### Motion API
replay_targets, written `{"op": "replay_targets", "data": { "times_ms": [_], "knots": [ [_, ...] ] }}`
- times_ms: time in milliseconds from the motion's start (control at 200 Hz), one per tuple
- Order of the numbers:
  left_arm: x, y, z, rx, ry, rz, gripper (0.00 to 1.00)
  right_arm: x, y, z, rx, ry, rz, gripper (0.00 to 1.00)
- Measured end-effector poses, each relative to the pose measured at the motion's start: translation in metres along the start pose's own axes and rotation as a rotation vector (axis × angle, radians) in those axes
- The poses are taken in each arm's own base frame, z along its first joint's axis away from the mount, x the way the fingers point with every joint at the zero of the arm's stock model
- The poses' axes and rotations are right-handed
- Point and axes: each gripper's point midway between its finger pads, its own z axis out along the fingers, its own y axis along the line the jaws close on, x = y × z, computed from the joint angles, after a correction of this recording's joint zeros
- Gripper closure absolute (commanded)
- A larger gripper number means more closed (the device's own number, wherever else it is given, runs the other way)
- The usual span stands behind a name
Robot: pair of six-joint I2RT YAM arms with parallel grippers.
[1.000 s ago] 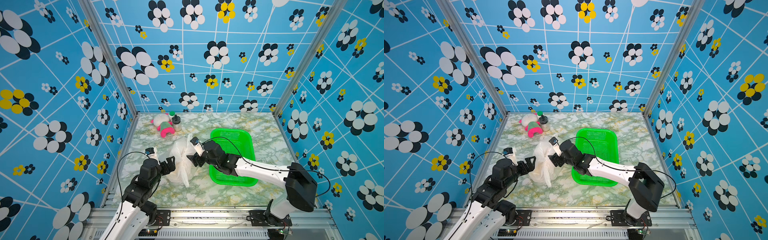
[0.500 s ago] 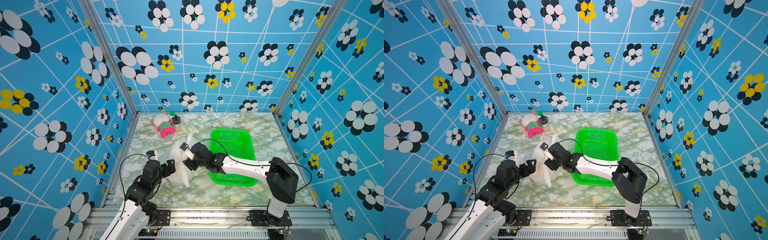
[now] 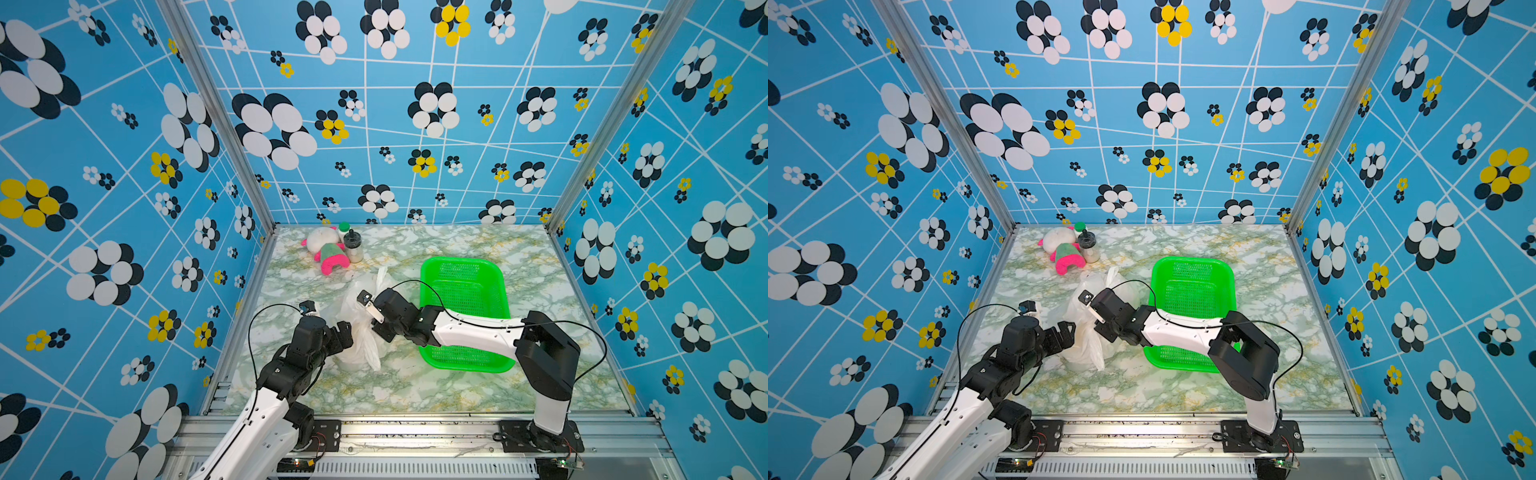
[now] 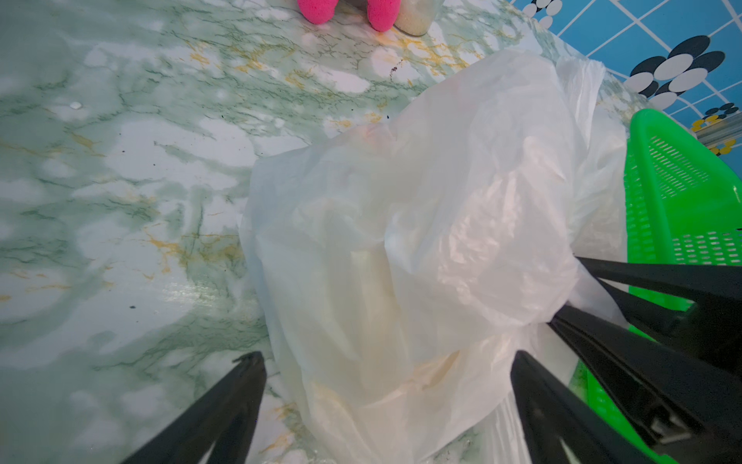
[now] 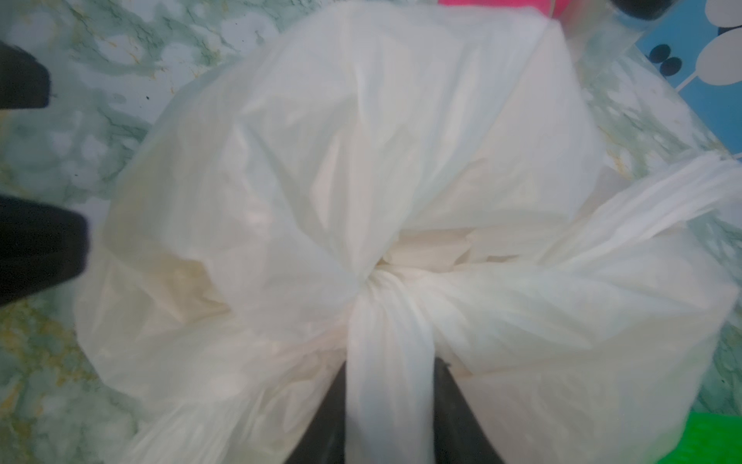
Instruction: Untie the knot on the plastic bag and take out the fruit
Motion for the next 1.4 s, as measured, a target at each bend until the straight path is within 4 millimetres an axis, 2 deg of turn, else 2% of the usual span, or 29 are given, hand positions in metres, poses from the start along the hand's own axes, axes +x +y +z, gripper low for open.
{"op": "replay_targets", "data": {
  "times_ms": [135, 240, 325, 595, 840, 885, 930, 965, 999, 1059, 1174, 1399],
  "knots": [
    [0.004, 0.000, 0.003, 0.000, 0.025, 0.017, 0.10, -0.001, 0.001, 0.000, -0.004, -0.002, 0.007, 0.90],
    [0.006, -0.004, 0.004, 0.022, 0.036, 0.030, 0.10, -0.003, 0.001, -0.003, -0.013, -0.010, 0.014, 0.93],
    [0.006, -0.009, 0.004, 0.043, 0.037, 0.047, 0.09, -0.006, 0.002, -0.009, -0.026, -0.025, 0.026, 1.00],
    [0.004, -0.019, 0.010, 0.060, 0.057, 0.098, 0.00, -0.022, 0.003, -0.028, -0.058, -0.090, 0.049, 1.00],
    [-0.014, -0.043, 0.011, 0.086, 0.044, 0.145, 0.01, -0.022, 0.008, -0.028, -0.088, -0.103, 0.058, 1.00],
    [-0.018, -0.044, 0.012, 0.082, 0.036, 0.150, 0.06, -0.023, 0.009, -0.029, -0.095, -0.107, 0.057, 1.00],
    [-0.020, -0.046, 0.013, 0.082, 0.031, 0.152, 0.15, -0.023, 0.010, -0.030, -0.102, -0.113, 0.058, 1.00],
    [-0.022, -0.047, 0.014, 0.085, 0.028, 0.152, 0.26, -0.022, 0.011, -0.031, -0.106, -0.114, 0.058, 1.00],
    [-0.024, -0.049, 0.015, 0.087, 0.025, 0.159, 0.45, -0.022, 0.011, -0.033, -0.107, -0.118, 0.058, 1.00],
    [-0.025, -0.052, 0.017, 0.091, 0.027, 0.168, 0.71, -0.022, 0.011, -0.035, -0.109, -0.124, 0.059, 1.00],
    [-0.033, -0.056, 0.017, 0.087, 0.015, 0.175, 1.00, -0.019, 0.010, -0.042, -0.107, -0.143, 0.062, 1.00],
    [-0.043, -0.052, 0.018, 0.041, -0.012, 0.177, 1.00, -0.023, 0.005, -0.050, -0.087, -0.195, 0.071, 1.00]
  ]
}}
